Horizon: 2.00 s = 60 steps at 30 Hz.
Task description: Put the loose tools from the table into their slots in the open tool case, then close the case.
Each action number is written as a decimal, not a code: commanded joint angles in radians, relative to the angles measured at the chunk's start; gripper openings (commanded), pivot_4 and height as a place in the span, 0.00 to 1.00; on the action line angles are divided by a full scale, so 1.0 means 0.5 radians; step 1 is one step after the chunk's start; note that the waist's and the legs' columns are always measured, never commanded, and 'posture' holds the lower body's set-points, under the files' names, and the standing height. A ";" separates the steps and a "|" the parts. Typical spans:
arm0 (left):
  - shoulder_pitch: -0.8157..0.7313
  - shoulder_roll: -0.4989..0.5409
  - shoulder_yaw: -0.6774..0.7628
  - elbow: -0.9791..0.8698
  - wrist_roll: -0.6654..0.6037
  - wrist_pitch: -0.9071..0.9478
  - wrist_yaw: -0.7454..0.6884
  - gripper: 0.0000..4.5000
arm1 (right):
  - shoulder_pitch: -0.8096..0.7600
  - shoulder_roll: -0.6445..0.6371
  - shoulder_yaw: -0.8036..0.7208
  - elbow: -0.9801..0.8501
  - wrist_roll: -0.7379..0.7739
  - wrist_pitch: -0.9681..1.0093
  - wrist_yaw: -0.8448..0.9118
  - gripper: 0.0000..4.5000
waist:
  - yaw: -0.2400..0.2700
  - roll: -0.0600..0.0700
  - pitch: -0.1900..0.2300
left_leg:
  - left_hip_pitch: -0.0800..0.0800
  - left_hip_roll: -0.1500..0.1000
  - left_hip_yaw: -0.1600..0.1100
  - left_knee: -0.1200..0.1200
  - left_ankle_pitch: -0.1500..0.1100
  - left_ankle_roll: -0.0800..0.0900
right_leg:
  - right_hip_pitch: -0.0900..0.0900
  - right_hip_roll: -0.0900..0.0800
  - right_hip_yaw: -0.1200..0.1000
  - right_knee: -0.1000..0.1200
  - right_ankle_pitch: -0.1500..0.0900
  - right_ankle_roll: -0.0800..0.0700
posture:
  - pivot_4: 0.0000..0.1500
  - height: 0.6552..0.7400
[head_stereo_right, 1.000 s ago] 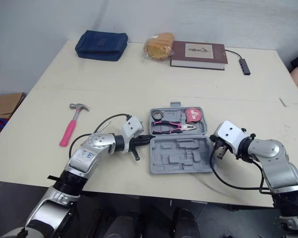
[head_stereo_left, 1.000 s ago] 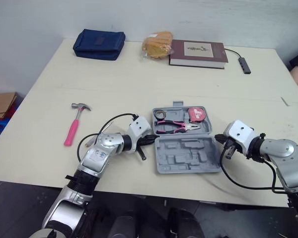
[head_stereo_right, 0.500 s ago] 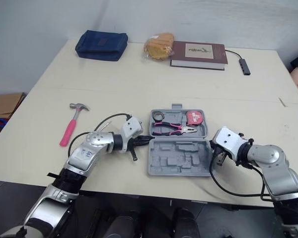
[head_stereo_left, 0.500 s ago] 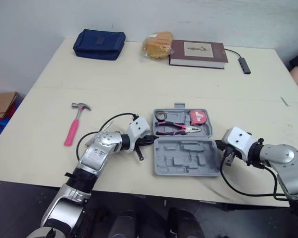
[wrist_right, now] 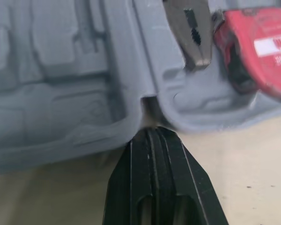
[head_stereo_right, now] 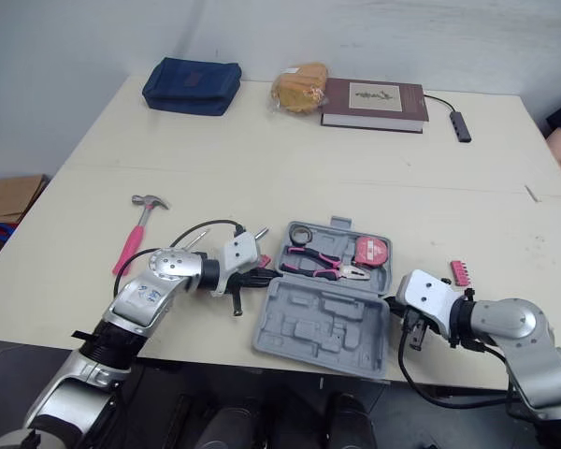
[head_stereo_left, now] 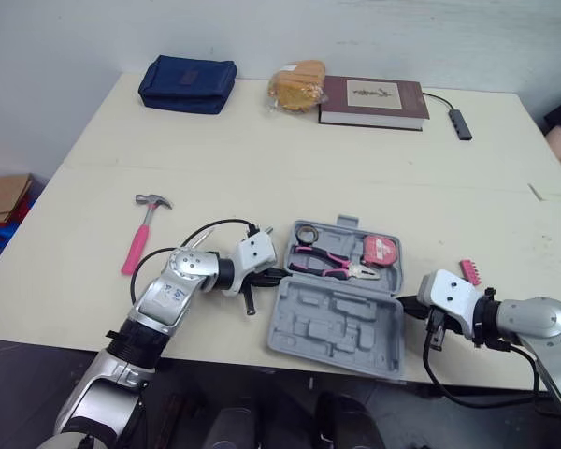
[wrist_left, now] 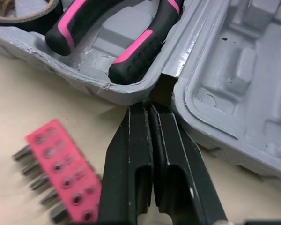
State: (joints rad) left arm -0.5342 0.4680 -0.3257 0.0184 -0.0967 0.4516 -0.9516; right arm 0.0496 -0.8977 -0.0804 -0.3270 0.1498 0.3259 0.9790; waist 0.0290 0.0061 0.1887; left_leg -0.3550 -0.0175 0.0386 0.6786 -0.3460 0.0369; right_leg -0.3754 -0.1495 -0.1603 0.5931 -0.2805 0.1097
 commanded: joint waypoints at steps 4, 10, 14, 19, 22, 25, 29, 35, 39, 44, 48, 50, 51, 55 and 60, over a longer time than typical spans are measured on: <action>0.040 0.018 -0.071 -0.154 -0.039 0.020 -0.121 0.02 | 0.018 -0.059 -0.031 -0.047 -0.063 -0.031 -0.042 0.00 | 0.003 0.000 0.000 | 0.000 0.000 0.000 0.001 -0.001 0.001 | 0.000 0.000 0.000 0.000 0.000 0.000 | 1.00 1.00; 0.045 0.011 -0.078 -0.169 -0.022 0.036 -0.129 0.02 | -0.016 -0.037 -0.017 -0.008 -0.073 -0.068 -0.071 0.00 | 0.003 0.000 0.000 | -0.001 0.000 0.000 0.003 -0.001 0.001 | 0.000 0.000 0.000 0.000 0.000 0.000 | 1.00 1.00; 0.044 0.010 -0.063 -0.155 -0.002 0.040 -0.089 0.02 | -0.039 -0.034 -0.004 0.018 -0.077 -0.083 -0.071 0.00 | 0.003 0.000 0.000 | -0.001 0.000 0.000 0.003 -0.001 0.001 | 0.000 0.000 0.000 0.000 0.000 0.000 | 1.00 1.00; 0.021 0.028 -0.017 -0.135 -0.007 0.030 -0.074 0.02 | -0.032 -0.047 -0.032 0.062 -0.078 -0.118 -0.069 0.00 | 0.004 0.000 0.000 | -0.001 0.000 0.000 0.004 -0.001 0.002 | 0.000 0.000 0.000 0.001 0.000 0.000 | 1.00 1.00; 0.013 0.056 0.020 -0.140 -0.024 0.029 -0.086 0.02 | -0.011 -0.060 -0.079 0.061 -0.056 -0.132 -0.062 0.00 | 0.003 0.000 0.000 | -0.001 0.000 0.000 0.004 -0.001 0.002 | 0.000 0.000 0.000 0.001 0.000 0.000 | 1.00 1.00; 0.022 0.123 0.154 -0.195 -0.153 0.045 -0.174 0.02 | 0.100 -0.075 -0.252 0.038 -0.003 -0.179 -0.048 0.00 | 0.005 0.001 0.000 | -0.001 0.000 0.000 0.004 -0.001 0.002 | 0.000 0.000 0.000 0.001 0.000 0.000 | 1.00 1.00; 0.071 0.290 0.391 -0.255 -0.356 0.164 -0.274 0.02 | 0.342 -0.022 -0.632 -0.020 0.151 -0.271 0.014 0.00 | 0.004 0.001 0.001 | -0.003 0.000 0.000 0.003 -0.002 0.002 | 0.000 0.000 -0.001 0.000 0.000 0.000 | 1.00 1.00; 0.292 0.504 0.870 -0.173 -0.670 0.084 -0.438 0.39 | 0.703 0.137 -1.133 -0.141 0.346 -0.318 0.067 0.55 | -0.003 0.003 0.002 | -0.001 0.002 -0.001 0.003 -0.003 0.001 | 0.001 0.001 0.000 0.000 0.000 0.000 | 1.00 1.00; 0.532 0.638 1.350 0.307 -0.652 -0.355 -0.390 0.76 | 0.964 0.353 -1.442 -0.055 0.360 -0.566 0.069 0.95 | -0.008 0.006 0.003 | 0.002 0.005 0.001 0.001 -0.007 -0.001 | 0.001 0.003 0.002 0.000 -0.001 -0.002 | 1.00 1.00; 0.681 0.789 1.637 0.819 -0.627 -0.672 -0.321 1.00 | 1.049 0.581 -1.622 0.271 0.508 -1.029 0.157 1.00 | -0.010 0.007 0.003 | 0.006 0.008 0.005 0.001 -0.015 0.001 | 0.000 0.003 0.005 -0.002 -0.002 -0.004 | 1.00 1.00; 0.865 1.000 1.859 1.310 -0.596 -0.839 -0.251 1.00 | 1.038 0.637 -1.778 0.727 0.551 -1.281 0.086 1.00 | -0.014 0.007 0.004 | 0.007 0.009 0.007 0.002 -0.022 0.001 | -0.002 -0.001 0.008 -0.002 -0.003 -0.004 | 1.00 1.00; 0.917 1.057 1.924 1.484 -0.580 -0.927 -0.172 1.00 | 1.047 0.637 -1.791 0.920 0.531 -1.422 0.096 1.00 | -0.018 0.008 0.004 | 0.007 0.011 0.008 0.001 -0.025 0.000 | -0.002 -0.001 0.008 -0.002 -0.003 -0.005 | 1.00 1.00; 0.907 1.073 1.968 1.577 -0.590 -0.953 -0.096 1.00 | 1.052 0.631 -1.785 1.003 0.514 -1.490 0.095 1.00 | -0.016 0.009 0.005 | 0.007 0.012 0.009 0.000 -0.025 -0.001 | -0.002 -0.001 0.008 -0.003 -0.004 -0.006 | 1.00 1.00; 0.893 1.089 2.030 1.759 -0.602 -1.048 0.037 1.00 | 1.017 0.610 -1.765 1.192 0.525 -1.664 0.066 1.00 | -0.014 0.010 0.005 | 0.009 0.012 0.011 0.001 -0.031 -0.009 | -0.002 -0.006 0.010 -0.005 -0.004 -0.006 | 1.00 1.00; 0.841 1.029 1.970 1.649 -0.632 -1.051 0.001 1.00 | 0.950 0.582 -1.674 1.297 0.591 -1.762 0.125 1.00 | -0.016 0.010 0.005 | 0.015 0.015 0.018 0.001 -0.033 -0.013 | -0.001 -0.006 0.015 -0.001 -0.005 -0.008 | 1.00 1.00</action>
State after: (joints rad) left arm -0.0908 0.9868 0.6585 0.9018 -0.3903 -0.0662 -0.9433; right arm 0.5349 -0.5871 -0.9290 0.3199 0.4057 -0.5270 1.0213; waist 0.0211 0.0110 0.1911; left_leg -0.3466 -0.0094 0.0483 0.6789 -0.3627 0.0301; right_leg -0.3760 -0.1524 -0.1525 0.5930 -0.2832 0.1052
